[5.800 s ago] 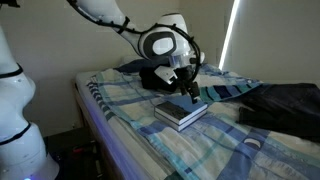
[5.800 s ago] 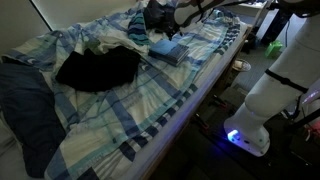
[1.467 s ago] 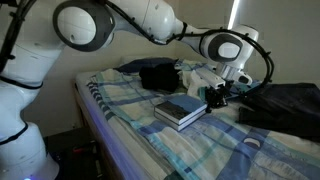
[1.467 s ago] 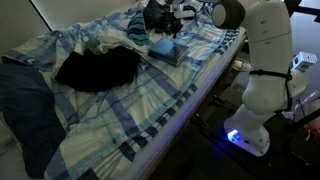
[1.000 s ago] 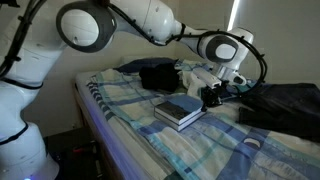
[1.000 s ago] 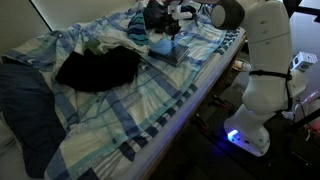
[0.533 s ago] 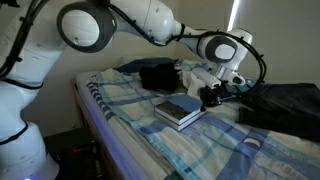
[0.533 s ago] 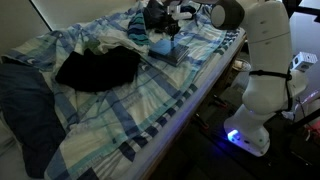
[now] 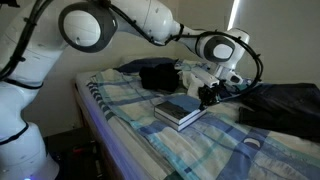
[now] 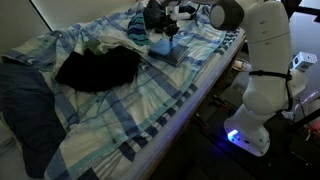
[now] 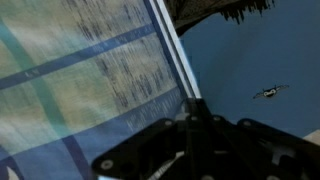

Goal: Open the front cover of the book

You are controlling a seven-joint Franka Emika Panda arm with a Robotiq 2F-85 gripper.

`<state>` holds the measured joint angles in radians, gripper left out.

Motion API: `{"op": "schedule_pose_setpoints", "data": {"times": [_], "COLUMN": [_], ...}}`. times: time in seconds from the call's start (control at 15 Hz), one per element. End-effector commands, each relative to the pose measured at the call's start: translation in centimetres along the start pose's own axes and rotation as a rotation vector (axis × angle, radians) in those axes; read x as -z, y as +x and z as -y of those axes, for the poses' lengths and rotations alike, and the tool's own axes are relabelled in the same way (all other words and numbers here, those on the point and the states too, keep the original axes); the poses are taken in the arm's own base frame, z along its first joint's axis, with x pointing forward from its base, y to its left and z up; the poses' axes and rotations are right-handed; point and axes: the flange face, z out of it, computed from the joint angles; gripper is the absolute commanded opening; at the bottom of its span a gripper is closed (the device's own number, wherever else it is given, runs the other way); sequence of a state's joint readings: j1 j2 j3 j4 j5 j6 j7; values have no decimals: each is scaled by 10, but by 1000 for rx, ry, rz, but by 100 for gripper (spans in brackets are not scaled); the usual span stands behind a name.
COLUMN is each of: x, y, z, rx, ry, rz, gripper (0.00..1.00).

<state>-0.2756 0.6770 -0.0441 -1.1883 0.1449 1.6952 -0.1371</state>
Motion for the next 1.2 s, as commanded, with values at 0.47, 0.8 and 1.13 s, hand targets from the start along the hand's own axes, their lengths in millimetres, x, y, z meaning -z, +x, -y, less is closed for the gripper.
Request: {"op": "schedule_pose_setpoints", "data": {"times": [0.47,0.8,1.13], "x": [6,9,13], "y": [-3,-4,-5], "z": [3,2,1], "rx": [31,30,30], "ry": [10,11,12], "rz": [9,3,-6], "gripper": [6,6,6]}}
